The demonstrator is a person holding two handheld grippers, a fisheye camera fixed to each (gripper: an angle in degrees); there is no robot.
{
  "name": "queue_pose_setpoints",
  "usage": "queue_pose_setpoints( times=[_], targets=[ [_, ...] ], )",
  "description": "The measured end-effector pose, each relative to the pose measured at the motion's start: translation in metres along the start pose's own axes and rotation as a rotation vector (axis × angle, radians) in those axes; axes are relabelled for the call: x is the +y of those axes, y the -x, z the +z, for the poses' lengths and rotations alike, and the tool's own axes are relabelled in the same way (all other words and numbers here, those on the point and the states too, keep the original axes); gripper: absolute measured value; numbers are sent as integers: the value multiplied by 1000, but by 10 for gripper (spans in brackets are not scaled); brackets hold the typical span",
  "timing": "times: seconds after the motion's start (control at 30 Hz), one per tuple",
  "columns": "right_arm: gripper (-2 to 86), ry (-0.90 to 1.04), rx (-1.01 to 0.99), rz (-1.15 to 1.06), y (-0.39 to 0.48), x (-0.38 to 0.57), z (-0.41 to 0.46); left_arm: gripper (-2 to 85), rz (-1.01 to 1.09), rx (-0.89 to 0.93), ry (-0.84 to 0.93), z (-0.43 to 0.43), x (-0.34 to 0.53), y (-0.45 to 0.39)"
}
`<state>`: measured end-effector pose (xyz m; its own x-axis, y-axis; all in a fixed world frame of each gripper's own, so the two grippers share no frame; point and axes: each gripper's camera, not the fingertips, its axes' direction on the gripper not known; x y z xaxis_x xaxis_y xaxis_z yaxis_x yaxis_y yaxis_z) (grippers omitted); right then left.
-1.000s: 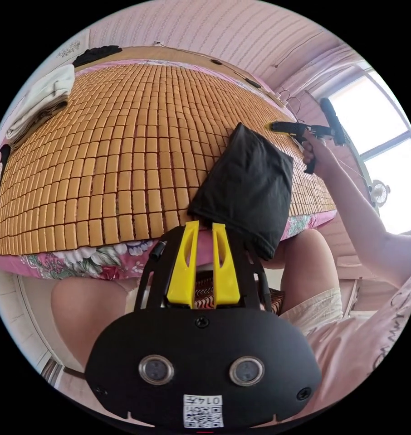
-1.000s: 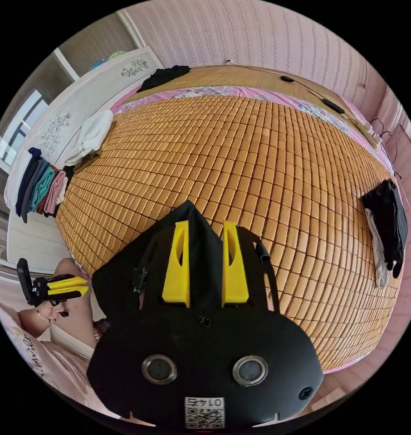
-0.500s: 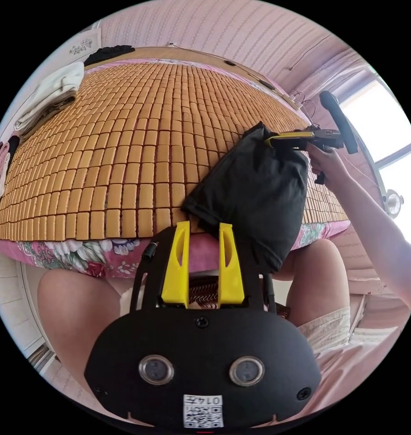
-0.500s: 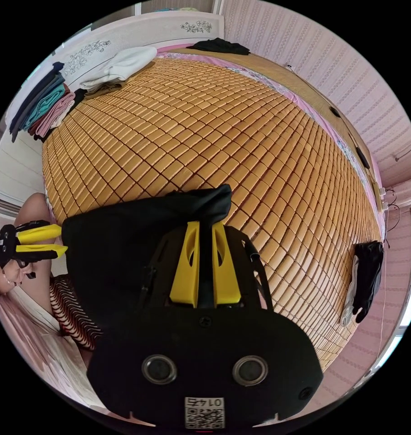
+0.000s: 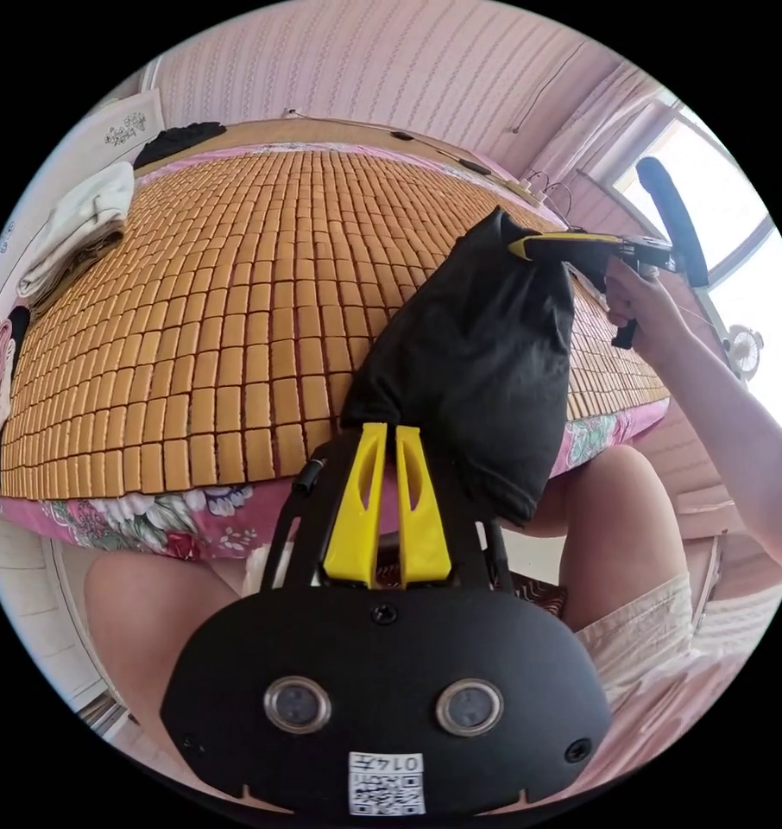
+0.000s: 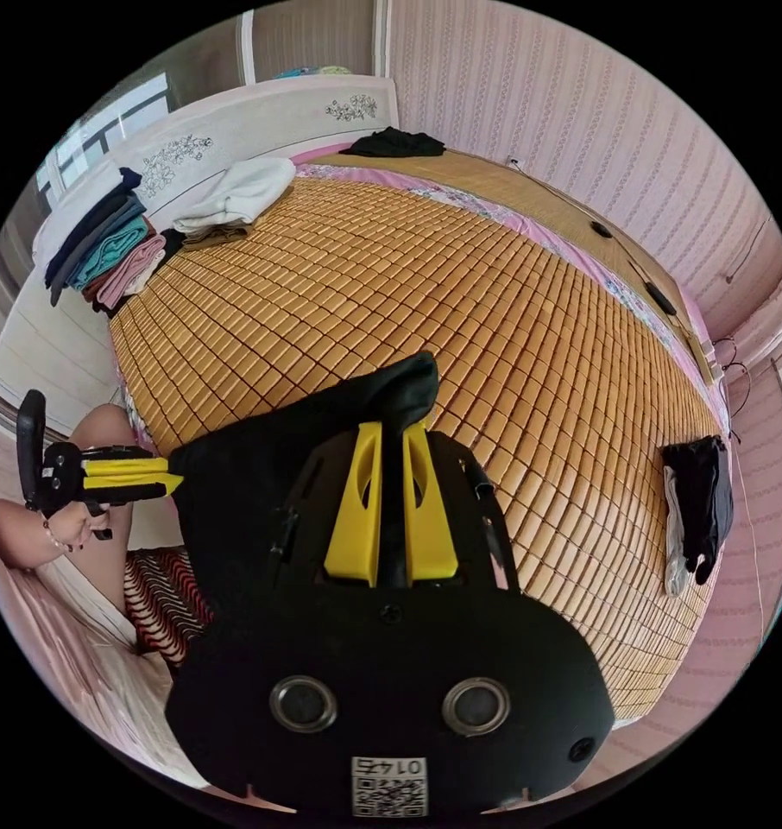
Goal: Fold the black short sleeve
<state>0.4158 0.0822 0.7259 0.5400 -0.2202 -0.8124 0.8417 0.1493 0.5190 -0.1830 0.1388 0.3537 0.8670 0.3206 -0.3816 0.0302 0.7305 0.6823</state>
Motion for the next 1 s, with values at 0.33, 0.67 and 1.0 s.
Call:
queue_pose_setpoints(
  times=[0.33,0.67,1.0],
  targets=[
    [23,-257,-63,-184,71,-83,-62,-9,-35,-14,-320,-137,11,36],
    [63,-344,-89,-612,278,-474,-54,31,-255,-172,-631,-231,-74,227],
    [131,-17,-125,-398,327,-471,85,128,-396,-544,-119,-122,-115,250]
  ],
)
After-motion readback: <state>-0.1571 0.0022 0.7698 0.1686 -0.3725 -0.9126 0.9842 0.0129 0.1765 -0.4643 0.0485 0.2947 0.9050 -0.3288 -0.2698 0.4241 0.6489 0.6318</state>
